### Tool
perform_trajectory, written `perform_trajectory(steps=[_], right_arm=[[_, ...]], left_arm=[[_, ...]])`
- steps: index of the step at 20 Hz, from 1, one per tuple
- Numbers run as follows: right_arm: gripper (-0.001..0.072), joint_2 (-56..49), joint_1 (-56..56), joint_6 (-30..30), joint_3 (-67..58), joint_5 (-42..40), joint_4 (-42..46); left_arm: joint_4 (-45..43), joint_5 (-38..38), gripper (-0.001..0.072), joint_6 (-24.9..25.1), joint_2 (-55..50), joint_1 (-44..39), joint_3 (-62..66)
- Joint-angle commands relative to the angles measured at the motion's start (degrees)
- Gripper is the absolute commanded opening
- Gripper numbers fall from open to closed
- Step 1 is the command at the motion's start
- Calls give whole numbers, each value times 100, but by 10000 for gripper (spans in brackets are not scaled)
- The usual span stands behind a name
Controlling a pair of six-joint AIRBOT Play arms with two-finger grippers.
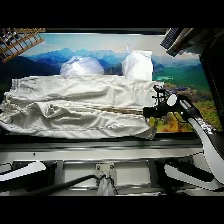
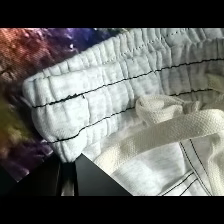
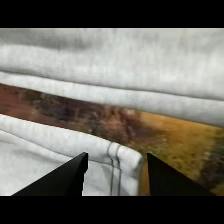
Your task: Fold the clothes and pants, and hang the long-sleeved shirts on hangers.
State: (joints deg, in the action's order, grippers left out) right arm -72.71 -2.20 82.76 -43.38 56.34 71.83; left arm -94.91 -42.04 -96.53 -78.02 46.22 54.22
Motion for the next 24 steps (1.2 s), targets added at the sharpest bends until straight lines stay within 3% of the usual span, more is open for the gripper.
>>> perform_trajectory(steps=[1, 2, 6, 7, 12, 16, 24], right_arm=[[396, 4, 0, -81, 164, -282, -273], [360, 4, 0, -68, 164, -348, -286], [65, 9, 0, 7, 164, -595, -293], [35, 22, 0, 7, 164, -529, -232], [33, 514, 426, 509, 157, -424, 1165], [33, 586, 1161, 498, 98, -778, 1093], [34, 433, 1228, 481, 72, -1543, 1110]], left_arm=[[0, -2, 25, 101, -4, -2, -2], [0, -4, 25, 98, -4, -4, -2], [2, -31, 25, 273, -4, -4, -2], [0, -76, 25, 420, -4, -4, -2], [4, -177, 25, 1119, -9, 0, -2], [33, -299, 25, 1215, -127, -4, -2], [389, -881, 24, 1213, -162, -44, -2]])
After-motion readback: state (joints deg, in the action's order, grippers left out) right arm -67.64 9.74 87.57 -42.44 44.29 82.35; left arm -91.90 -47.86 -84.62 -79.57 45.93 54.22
